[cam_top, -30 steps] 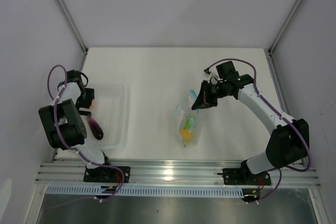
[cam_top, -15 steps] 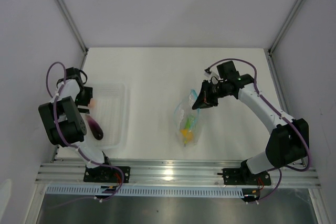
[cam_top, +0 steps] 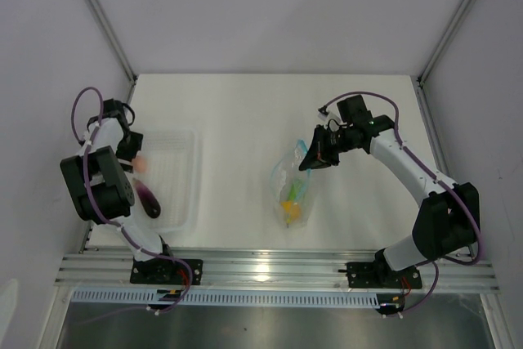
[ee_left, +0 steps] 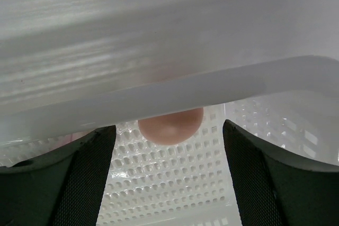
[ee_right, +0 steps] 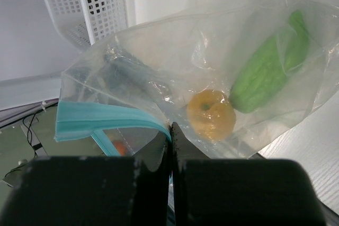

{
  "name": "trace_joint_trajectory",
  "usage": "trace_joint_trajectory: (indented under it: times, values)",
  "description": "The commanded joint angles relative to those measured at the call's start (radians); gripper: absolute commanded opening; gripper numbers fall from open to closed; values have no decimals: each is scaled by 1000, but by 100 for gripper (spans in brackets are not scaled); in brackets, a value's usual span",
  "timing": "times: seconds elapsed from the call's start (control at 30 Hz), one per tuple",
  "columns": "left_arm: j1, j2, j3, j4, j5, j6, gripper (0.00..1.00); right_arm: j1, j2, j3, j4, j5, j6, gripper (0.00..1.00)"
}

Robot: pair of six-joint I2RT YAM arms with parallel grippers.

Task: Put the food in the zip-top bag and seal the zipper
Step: Pick up the fake food from the bin.

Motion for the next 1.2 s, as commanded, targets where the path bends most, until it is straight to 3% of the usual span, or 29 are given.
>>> trace_joint_trajectory:
  times: [0.0,0.43,0.57,0.83,1.03,1.17]
  values:
    - [-17,19,59,-15,-54,61,83,-5,2,-7,18,-22,-10,0]
    - [-33,20,79,-50,-90,113,83,-5,-6,-18,28,-24,0,0]
    - [-36,-40,39,14,-100,183,83,-5,-12,-25,26,-25,-3,0]
    - [-105,-104,97,26,-149,344,83,0,-9,-44,55,-44,6,0]
    - [-211,-112,44,124,-129,479,69,12,-12,-82,93,-59,21,0]
    - [-223,-101,-13,197,-78,504,47,12,-21,-101,98,-59,20,0]
